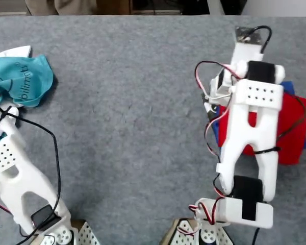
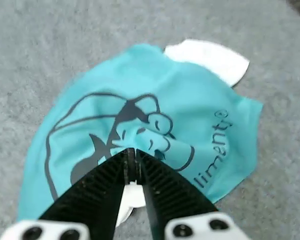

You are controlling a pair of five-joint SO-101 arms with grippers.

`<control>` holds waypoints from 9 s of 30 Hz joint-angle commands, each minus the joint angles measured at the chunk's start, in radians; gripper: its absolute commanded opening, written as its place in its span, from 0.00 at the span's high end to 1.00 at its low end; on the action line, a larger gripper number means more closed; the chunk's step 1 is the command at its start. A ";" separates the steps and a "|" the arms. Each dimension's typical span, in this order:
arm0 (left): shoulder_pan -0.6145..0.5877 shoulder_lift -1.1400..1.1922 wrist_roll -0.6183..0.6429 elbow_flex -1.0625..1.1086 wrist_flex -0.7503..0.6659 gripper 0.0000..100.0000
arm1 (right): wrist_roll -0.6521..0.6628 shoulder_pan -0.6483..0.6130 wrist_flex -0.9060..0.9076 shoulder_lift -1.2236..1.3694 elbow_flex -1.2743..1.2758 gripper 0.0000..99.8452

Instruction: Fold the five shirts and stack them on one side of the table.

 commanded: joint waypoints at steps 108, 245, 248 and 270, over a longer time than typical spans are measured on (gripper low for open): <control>0.091 -1.225 0.428 2.395 -1.341 0.66 | 0.399 -0.740 -0.407 0.710 -0.522 0.73; -0.147 -0.464 0.649 1.496 -0.841 0.74 | 0.269 -0.487 -0.172 0.346 -0.684 1.00; -0.146 -0.464 0.649 1.496 -0.841 0.74 | 0.270 -0.397 -0.160 0.346 -0.545 1.00; 0.110 -0.559 0.439 1.188 -0.362 0.74 | 0.664 -0.114 -0.137 0.338 0.010 0.96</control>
